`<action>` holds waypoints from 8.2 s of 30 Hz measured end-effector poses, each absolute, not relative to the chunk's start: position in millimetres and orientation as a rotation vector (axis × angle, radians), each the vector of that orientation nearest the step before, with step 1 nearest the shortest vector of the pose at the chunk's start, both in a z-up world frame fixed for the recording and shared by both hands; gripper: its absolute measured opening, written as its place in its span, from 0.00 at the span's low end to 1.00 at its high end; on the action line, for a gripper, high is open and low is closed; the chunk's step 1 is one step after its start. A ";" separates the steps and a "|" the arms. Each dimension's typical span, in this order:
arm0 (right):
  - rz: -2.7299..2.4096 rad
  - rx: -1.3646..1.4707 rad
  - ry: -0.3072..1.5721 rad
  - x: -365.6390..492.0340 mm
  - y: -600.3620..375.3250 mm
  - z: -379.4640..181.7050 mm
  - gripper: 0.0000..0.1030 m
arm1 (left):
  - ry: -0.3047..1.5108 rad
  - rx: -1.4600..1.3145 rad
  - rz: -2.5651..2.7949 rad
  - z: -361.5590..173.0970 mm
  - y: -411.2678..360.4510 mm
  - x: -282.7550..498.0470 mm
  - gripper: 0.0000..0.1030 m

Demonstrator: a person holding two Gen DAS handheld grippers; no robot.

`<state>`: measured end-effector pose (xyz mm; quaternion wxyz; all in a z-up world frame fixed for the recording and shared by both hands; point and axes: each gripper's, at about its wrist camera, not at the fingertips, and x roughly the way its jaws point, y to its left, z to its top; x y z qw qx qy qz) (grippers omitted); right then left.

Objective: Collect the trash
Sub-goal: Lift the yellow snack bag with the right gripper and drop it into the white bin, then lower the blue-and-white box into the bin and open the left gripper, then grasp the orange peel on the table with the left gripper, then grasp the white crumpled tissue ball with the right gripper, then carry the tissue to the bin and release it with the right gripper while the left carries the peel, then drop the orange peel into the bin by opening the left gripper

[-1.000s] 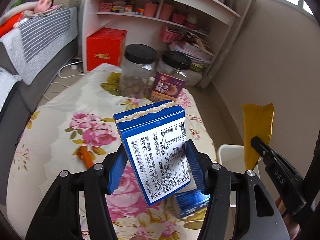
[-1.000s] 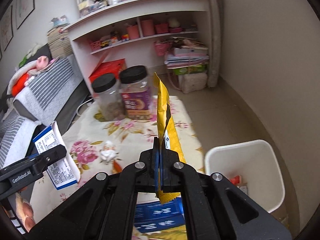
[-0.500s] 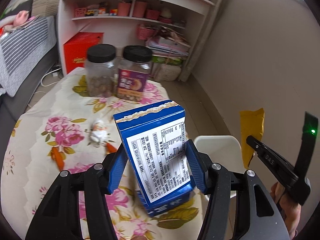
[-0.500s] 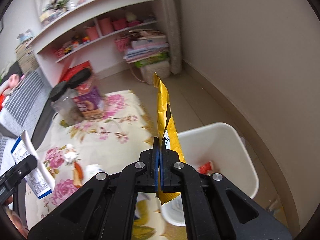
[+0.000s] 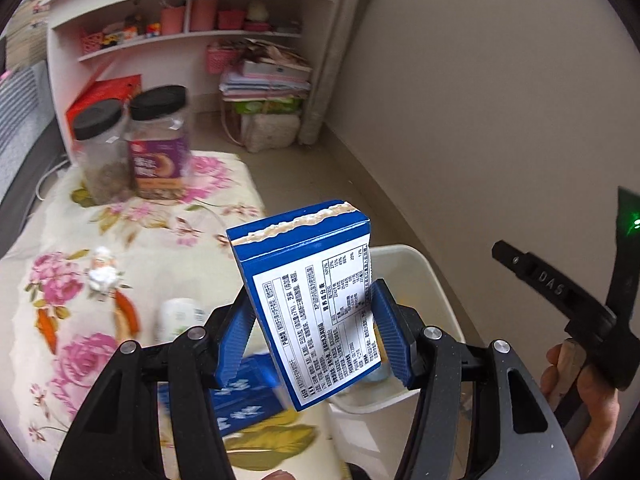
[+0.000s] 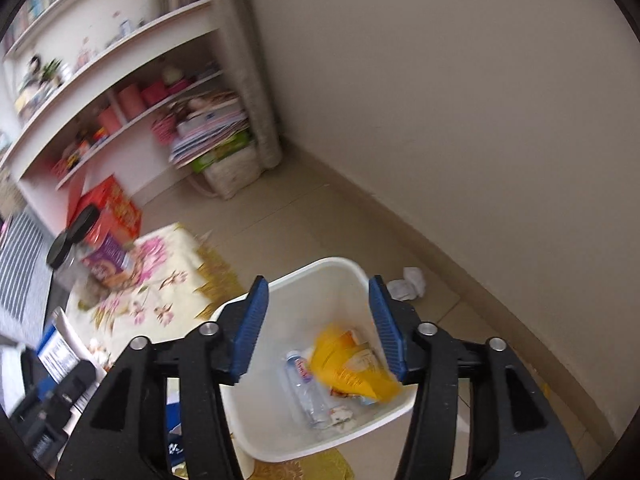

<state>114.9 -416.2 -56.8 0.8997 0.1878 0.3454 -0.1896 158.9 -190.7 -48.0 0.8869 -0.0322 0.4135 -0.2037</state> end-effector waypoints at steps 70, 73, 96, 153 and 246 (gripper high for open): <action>-0.318 0.117 0.770 180.1 -211.8 -70.6 0.93 | 0.900 0.049 0.147 -93.6 -20.1 209.0 0.87; -0.284 0.111 0.788 188.5 -190.4 -76.1 0.93 | 0.962 0.017 0.215 -112.4 14.6 221.5 0.87; -0.063 -0.044 0.938 237.3 -94.2 -123.3 0.93 | 1.175 -0.209 0.220 -194.1 123.4 234.6 0.18; 0.239 -0.012 0.829 197.9 -22.6 -65.1 0.29 | 0.825 -0.205 0.235 -56.4 145.9 144.6 0.18; -0.706 0.378 0.579 58.6 -449.9 -42.4 0.93 | 0.771 0.163 -0.308 -63.5 -269.2 143.7 0.65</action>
